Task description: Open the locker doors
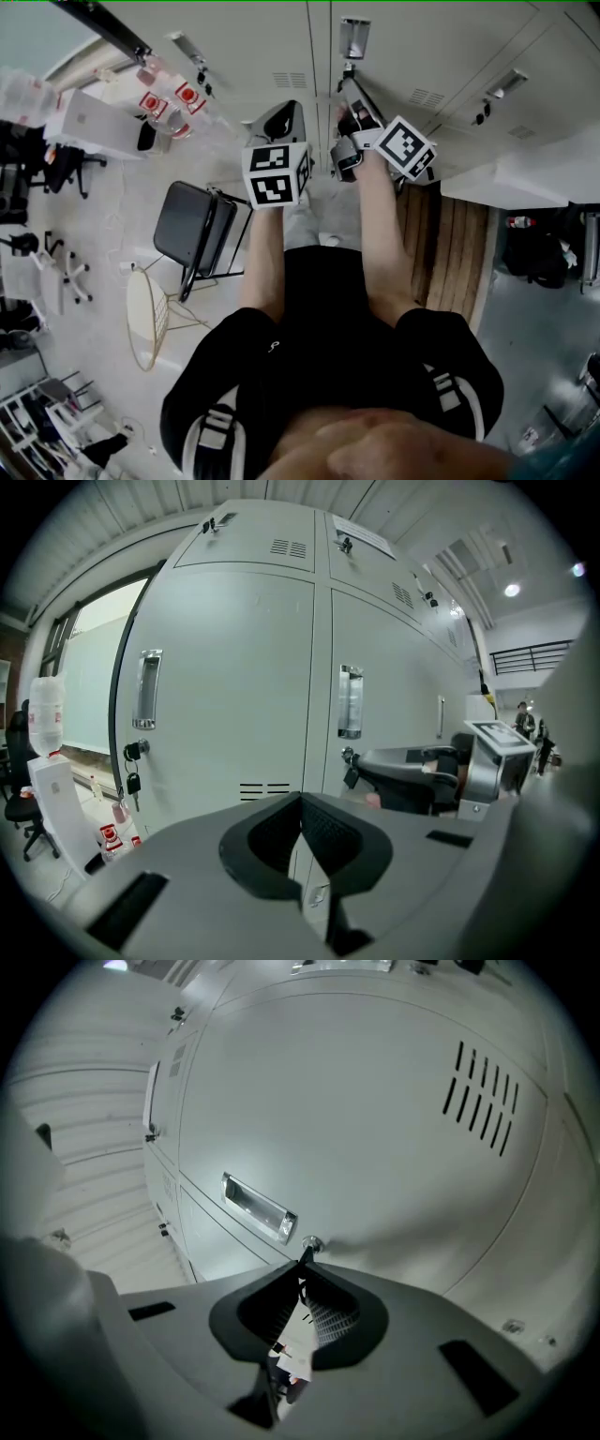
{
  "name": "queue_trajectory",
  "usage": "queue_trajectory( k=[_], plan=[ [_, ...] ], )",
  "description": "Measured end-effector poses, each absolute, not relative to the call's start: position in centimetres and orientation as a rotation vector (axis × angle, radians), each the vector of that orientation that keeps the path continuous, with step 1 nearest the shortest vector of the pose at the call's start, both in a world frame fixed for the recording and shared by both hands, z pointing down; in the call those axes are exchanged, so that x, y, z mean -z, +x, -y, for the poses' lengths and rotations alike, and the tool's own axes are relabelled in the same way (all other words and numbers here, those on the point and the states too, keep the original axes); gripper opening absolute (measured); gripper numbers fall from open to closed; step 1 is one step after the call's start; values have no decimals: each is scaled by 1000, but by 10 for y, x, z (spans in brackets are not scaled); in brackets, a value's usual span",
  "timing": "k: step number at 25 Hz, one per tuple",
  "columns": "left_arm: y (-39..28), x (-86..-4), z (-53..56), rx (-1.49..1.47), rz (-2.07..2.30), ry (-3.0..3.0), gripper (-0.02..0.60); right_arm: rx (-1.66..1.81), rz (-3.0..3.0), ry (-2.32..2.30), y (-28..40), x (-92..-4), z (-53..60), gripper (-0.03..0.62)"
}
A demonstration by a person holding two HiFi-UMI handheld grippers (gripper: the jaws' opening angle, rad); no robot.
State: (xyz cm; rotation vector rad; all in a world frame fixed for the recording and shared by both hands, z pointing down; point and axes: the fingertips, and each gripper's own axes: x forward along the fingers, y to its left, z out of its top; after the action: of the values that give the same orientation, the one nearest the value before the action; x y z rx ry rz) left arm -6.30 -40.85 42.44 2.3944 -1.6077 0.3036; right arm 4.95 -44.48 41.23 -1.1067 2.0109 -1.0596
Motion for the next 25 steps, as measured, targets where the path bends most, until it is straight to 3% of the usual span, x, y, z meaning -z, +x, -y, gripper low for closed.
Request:
queue_trajectory(
  k=[12, 23, 25],
  plan=[
    [-67, -425, 405, -298, 1614, 2389, 11, 1218, -1689, -823, 54, -421, 444, 35],
    [-70, -425, 405, -296, 1632, 2381, 11, 1135, -1739, -845, 55, -420, 444, 38],
    [-71, -425, 405, -297, 1638, 2375, 11, 1105, -1782, -885, 57, -420, 443, 64]
  ],
)
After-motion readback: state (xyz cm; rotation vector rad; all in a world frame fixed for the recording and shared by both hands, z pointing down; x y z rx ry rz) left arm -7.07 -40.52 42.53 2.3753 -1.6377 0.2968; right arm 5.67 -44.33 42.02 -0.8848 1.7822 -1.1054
